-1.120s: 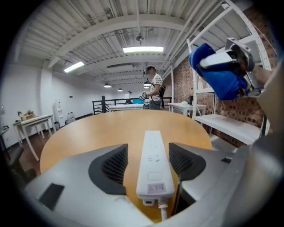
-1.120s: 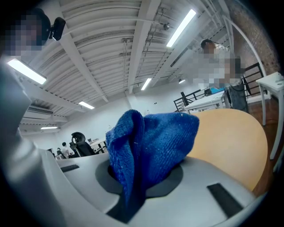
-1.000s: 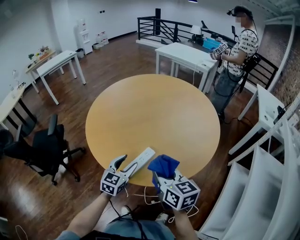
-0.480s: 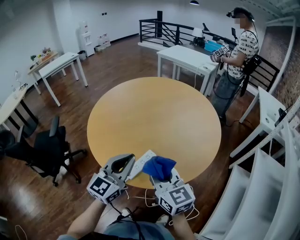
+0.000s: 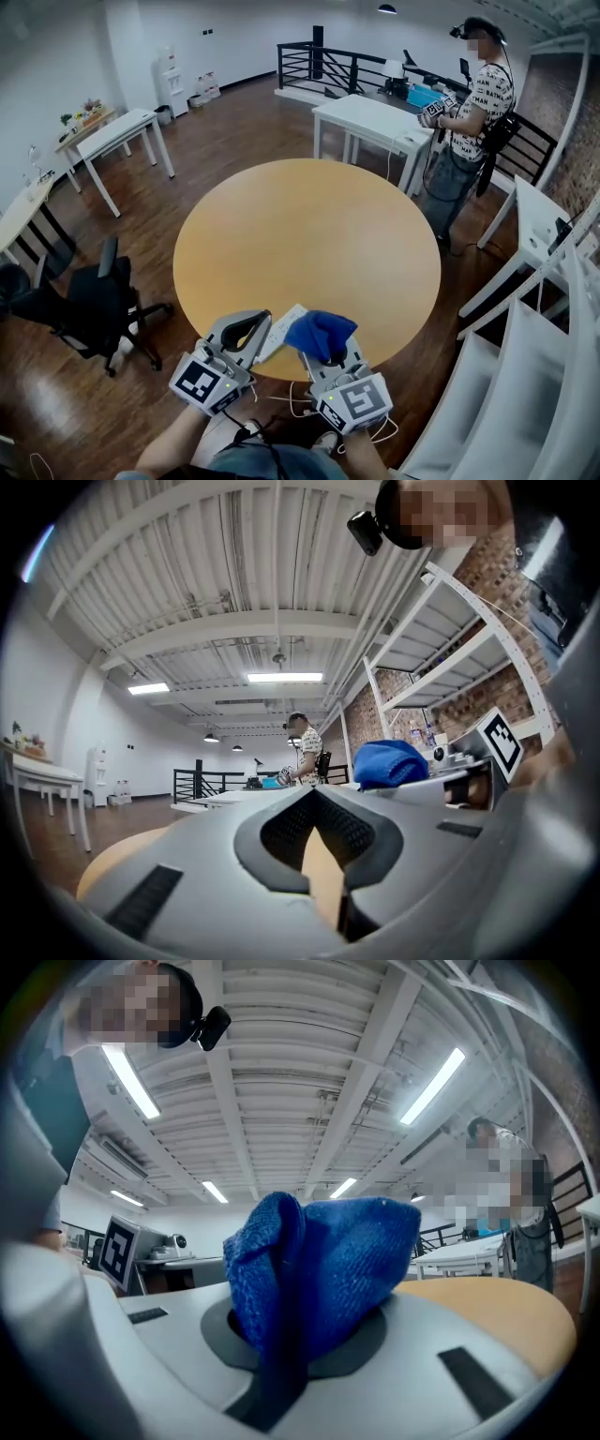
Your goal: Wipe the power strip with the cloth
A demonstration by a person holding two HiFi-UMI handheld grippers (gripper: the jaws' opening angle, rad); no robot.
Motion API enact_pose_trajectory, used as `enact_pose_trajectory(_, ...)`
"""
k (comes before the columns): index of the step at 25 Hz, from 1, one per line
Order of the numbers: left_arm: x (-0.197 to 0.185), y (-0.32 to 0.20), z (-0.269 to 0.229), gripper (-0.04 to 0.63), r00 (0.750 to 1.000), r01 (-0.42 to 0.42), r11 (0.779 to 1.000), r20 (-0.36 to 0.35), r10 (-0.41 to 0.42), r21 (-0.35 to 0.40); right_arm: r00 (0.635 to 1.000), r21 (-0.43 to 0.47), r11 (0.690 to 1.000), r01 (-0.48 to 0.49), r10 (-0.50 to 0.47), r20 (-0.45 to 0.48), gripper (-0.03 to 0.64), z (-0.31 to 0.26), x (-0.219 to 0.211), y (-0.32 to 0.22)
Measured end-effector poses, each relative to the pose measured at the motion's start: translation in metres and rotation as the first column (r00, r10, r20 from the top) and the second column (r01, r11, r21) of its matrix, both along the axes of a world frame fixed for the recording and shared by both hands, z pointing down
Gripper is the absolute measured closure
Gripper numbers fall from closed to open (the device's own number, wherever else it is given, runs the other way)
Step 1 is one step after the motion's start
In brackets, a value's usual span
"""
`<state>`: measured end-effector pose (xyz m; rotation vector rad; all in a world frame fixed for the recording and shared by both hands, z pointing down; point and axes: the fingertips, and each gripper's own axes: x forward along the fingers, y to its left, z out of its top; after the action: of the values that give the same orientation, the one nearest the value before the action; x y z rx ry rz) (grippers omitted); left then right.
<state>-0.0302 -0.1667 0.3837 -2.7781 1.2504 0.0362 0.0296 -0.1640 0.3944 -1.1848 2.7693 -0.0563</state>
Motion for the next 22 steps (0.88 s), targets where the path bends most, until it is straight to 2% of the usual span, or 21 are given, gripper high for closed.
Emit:
enact_pose_trajectory(3,-0.0072,-0.0040,0.0011,0.588,1.000,0.026,0.999,0.005,-0.026,0.041,0.999,0.027,1.000,-0.007,0.008,-0.041,0.563,0.0000,0.0006,0.0006)
enact_pose_trajectory(6,-0.0012,-0.0013,-0.0015,0.588,1.000,0.015,1.000,0.006,-0.016,0.019,0.997,0.001,1.000,0.004,-0.004,-0.071,0.566,0.0020,-0.0011,0.0041)
enact_pose_trajectory(9,0.0028,0.0015,-0.0020,0.588,1.000,0.003,1.000,0.006,-0.003,-0.003,0.996,0.015,1.000,-0.002,0.003,-0.086,0.566,0.0045,-0.0010,0.0032)
enact_pose_trajectory(13,-0.0024,0.0006,0.0019,0.588,1.000,0.013,1.000,0.005,-0.013,0.009,0.996,0.016,1.000,0.005,-0.004,-0.087,0.568,0.0042,-0.0051,0.0048)
enact_pose_trajectory(19,0.0008,0.0023,0.0021,0.588,1.000,0.006,1.000,0.004,-0.006,-0.013,0.996,0.012,1.000,-0.005,0.006,-0.087,0.568,0.0060,-0.0043,0.0034)
enact_pose_trajectory(22,0.0022,0.0022,0.0036,0.588,1.000,0.004,1.000,0.008,-0.004,-0.015,0.995,-0.015,1.000,0.011,-0.013,-0.101,0.568,0.0064,-0.0065,0.0061)
